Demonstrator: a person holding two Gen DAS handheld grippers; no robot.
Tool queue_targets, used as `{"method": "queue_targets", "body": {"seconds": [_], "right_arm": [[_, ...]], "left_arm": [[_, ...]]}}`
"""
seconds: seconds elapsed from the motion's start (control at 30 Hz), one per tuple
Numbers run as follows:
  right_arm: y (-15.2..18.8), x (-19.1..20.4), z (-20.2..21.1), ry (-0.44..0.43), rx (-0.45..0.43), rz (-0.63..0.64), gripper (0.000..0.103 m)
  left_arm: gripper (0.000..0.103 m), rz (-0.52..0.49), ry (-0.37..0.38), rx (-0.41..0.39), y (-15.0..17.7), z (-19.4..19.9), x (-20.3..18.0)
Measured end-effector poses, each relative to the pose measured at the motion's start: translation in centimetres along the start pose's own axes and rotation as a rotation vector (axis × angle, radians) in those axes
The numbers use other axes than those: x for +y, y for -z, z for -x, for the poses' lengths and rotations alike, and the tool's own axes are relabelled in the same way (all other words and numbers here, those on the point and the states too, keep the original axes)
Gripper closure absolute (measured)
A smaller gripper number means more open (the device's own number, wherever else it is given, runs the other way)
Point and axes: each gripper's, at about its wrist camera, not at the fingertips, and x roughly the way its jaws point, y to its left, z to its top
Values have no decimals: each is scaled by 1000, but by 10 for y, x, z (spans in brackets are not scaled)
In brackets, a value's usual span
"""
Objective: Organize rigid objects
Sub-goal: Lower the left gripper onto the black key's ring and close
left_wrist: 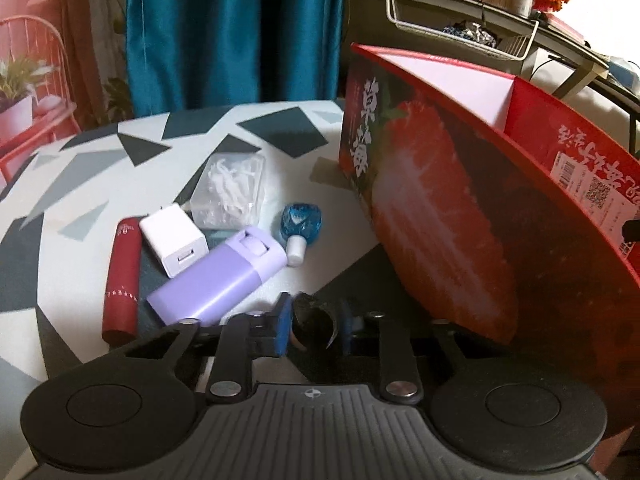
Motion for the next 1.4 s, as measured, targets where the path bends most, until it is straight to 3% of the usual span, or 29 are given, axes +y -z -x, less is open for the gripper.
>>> {"method": "queue_targets", "body": {"seconds": [0.23,0.33,0.7,0.9,1.2,1.4], "right_arm": [[0,0,0,0,0,0,91],[0,0,0,0,0,0,91],[0,0,0,-1,0,-1,91],[0,0,0,-1,0,0,91],[1,1,0,-1,0,1,91],[1,1,0,-2,0,1,91]], "left_arm": [[81,4,15,6,1,0,0],[92,8,33,31,3,0,0],[92,-11,46,45,8,3,0],[94,72,60,75,7,-1,15],[94,115,51,28,-7,7,28],[94,77,68,-12,-26,14,25]]}}
